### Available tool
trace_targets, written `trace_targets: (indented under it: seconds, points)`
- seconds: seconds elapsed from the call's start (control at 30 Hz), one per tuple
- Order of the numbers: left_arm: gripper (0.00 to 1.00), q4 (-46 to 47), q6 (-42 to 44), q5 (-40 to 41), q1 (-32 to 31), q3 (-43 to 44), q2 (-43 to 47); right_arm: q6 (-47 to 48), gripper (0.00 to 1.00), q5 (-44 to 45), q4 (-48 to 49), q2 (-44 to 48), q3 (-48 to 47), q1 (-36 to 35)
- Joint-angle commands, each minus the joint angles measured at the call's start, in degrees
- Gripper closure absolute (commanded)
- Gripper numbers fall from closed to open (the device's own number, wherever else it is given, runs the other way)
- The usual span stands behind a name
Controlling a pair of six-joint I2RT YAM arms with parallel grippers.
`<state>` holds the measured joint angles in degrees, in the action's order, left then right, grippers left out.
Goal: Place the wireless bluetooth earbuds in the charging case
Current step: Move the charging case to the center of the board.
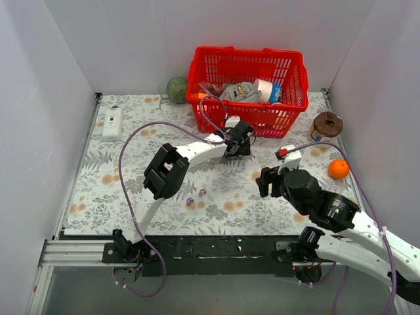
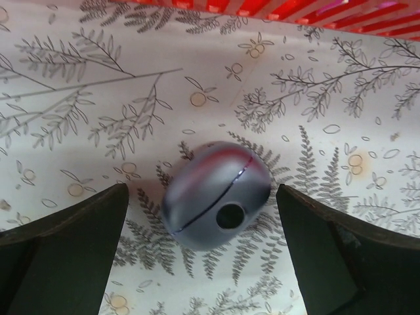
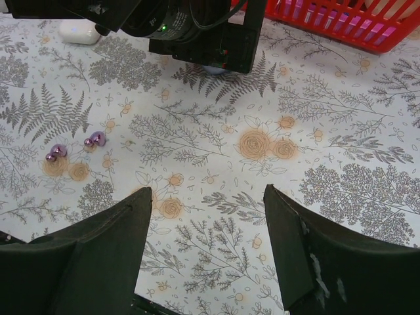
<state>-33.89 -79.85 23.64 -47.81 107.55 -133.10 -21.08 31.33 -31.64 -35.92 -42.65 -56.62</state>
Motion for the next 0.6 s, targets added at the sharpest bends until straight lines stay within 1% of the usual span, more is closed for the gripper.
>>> trace_targets:
  seconds: [0.0,0.17,0.3,0.4,0.57]
  points:
    - [0.02,1.72,7.42,2.20,0.88,-2.34,-0.14,-0.36,0.24,-0.13,0.44,0.41,-1.03,0.19]
    - [0.04,5.76,11.73,1.24,0.97,-4.36,0.21,-0.45,0.25,-0.39,-0.09,0.24,-1.12,0.19]
    - [0.08,9.54,14.98,-2.45,0.97,-6.91,0.99,-0.63,0.25,-0.75,-0.35,0.24,-1.20,0.19]
    - [0.11,12.61,16.48,-5.61,0.88,-9.63,2.40,-0.72,0.25,-1.01,-0.62,0.15,-1.29,0.28]
    - [0.16,19.12,19.64,-10.27,0.35,-17.01,5.74,-0.72,0.26,-1.01,-0.62,0.06,-1.20,0.11]
